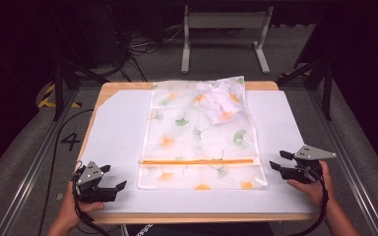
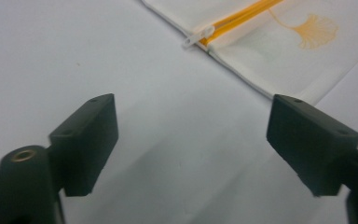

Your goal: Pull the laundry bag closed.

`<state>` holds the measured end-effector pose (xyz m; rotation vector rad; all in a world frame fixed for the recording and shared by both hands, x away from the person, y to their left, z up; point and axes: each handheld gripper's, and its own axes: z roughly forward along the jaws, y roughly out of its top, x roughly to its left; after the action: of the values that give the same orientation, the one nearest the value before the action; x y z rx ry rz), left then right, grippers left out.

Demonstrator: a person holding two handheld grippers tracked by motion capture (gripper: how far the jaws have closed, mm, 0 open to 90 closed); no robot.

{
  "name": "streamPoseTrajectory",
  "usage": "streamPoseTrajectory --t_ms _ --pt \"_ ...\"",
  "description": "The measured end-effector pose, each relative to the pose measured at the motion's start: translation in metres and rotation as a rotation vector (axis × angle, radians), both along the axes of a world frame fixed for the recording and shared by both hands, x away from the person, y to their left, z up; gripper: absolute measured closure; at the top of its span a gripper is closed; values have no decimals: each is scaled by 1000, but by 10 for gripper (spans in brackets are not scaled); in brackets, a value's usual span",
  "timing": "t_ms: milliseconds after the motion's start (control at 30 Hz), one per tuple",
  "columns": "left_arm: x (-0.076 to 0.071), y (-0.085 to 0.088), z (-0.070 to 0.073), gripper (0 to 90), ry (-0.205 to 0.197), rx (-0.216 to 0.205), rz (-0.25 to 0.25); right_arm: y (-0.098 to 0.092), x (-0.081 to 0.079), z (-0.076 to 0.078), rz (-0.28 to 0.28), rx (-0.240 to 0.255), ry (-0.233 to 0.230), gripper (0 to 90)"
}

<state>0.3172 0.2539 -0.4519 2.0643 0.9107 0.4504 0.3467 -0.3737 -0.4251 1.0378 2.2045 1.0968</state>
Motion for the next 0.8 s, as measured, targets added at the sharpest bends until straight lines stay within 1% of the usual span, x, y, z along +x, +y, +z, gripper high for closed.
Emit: streamPoseTrajectory --t_ms 33,67,100,133,167,200,233,300,333,367,400,433,467,533,567,600,633,667,733,800 --pt "0 -1 1 235 -9 5 7 1 1 0 4 6 2 410" --pt "0 -2 1 265 -14 -8 2 2 1 0 5 5 6 412" --pt "0 -4 1 312 -15 -11 2 3 2 0 7 5 9 415" --pt "0 -5 2 343 -18 -6 4 5 2 0 14 5 11 418" --pt "-1 -7 2 363 -20 -15 0 7 3 1 15 1 12 422" --pt "-1 -7 3 413 -29 -14 -22 9 3 2 16 0 14 422" --pt "-3 -9 4 451 -37 -8 -30 11 4 3 18 1 14 421" --pt "-4 -9 5 510 -40 -4 -32 17 6 6 31 13 9 420" --pt "-7 -9 8 519 -51 12 -63 21 8 9 36 4 3 420" --pt "-9 -9 9 533 -53 13 -82 25 9 11 48 2 -3 420" --pt "-11 -10 10 566 -54 16 -99 28 10 12 55 2 -6 421" --pt "-11 -11 11 590 -58 30 -107 33 12 13 61 -3 -12 428" --pt "-11 -12 11 605 -50 32 -120 38 14 14 71 -8 -14 432" --pt "-10 -16 12 641 -52 40 -135 48 18 16 94 -13 -16 451" --pt "-10 -16 12 666 -52 40 -135 48 18 16 94 -13 -16 451" --pt "-9 -21 12 708 -46 55 -154 61 22 18 118 -30 -11 458" --pt "-9 -21 12 731 -46 55 -154 65 23 20 130 -30 -12 466" --pt "-9 -26 13 781 -41 76 -168 72 24 22 152 -28 -18 486" --pt "-8 -30 13 831 -34 86 -185 82 27 26 175 -20 -17 495" --pt "-7 -34 14 877 -28 103 -188 95 31 32 200 -6 -22 505"
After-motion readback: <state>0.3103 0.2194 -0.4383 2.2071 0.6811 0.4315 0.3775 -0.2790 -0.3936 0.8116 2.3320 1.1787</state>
